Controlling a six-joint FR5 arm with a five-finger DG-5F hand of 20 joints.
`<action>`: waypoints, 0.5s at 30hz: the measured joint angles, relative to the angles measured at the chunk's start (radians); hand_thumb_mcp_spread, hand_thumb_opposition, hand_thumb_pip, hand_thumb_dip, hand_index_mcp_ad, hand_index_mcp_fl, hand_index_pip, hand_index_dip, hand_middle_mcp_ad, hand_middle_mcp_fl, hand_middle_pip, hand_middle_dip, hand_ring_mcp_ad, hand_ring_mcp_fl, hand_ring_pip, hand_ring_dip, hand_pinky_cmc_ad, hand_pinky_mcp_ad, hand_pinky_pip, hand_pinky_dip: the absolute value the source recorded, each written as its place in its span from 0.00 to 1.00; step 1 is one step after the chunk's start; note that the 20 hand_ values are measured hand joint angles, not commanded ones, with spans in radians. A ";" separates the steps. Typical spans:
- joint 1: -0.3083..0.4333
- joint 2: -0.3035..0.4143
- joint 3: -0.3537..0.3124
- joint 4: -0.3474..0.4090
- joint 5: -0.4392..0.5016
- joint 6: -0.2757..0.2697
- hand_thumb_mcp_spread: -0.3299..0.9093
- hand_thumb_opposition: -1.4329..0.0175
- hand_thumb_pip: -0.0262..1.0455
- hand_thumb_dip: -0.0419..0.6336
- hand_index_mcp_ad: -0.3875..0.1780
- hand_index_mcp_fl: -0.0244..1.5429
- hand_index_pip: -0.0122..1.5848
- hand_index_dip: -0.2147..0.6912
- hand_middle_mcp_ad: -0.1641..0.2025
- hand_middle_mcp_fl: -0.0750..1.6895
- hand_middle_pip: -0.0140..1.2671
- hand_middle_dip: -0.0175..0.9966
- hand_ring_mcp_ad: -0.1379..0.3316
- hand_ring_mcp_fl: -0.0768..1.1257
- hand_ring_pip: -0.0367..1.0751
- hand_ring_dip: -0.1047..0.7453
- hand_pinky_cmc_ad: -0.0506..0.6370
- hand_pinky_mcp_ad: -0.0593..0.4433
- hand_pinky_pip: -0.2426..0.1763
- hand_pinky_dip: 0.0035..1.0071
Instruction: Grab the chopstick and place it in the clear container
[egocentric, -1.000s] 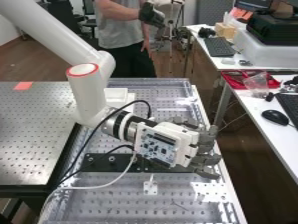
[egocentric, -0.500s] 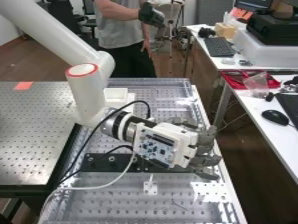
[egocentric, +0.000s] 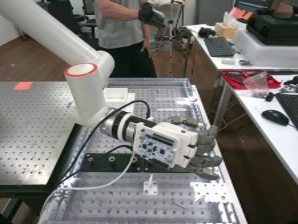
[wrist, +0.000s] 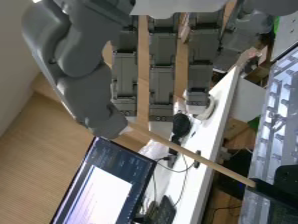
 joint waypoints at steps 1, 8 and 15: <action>0.000 0.000 0.000 0.002 -0.001 -0.001 0.64 0.40 0.71 0.54 0.52 0.23 0.77 0.22 0.65 0.37 0.59 0.64 0.65 0.44 0.16 0.72 0.51 0.45 0.58 0.18; -0.001 0.000 0.003 -0.001 -0.002 0.000 0.64 0.41 0.71 0.54 0.52 0.23 0.77 0.22 0.65 0.37 0.58 0.64 0.67 0.43 0.16 0.72 0.48 0.45 0.55 0.19; -0.002 -0.005 0.006 -0.004 -0.010 0.000 0.64 0.41 0.71 0.54 0.52 0.23 0.77 0.22 0.65 0.37 0.58 0.63 0.67 0.43 0.15 0.72 0.48 0.45 0.55 0.20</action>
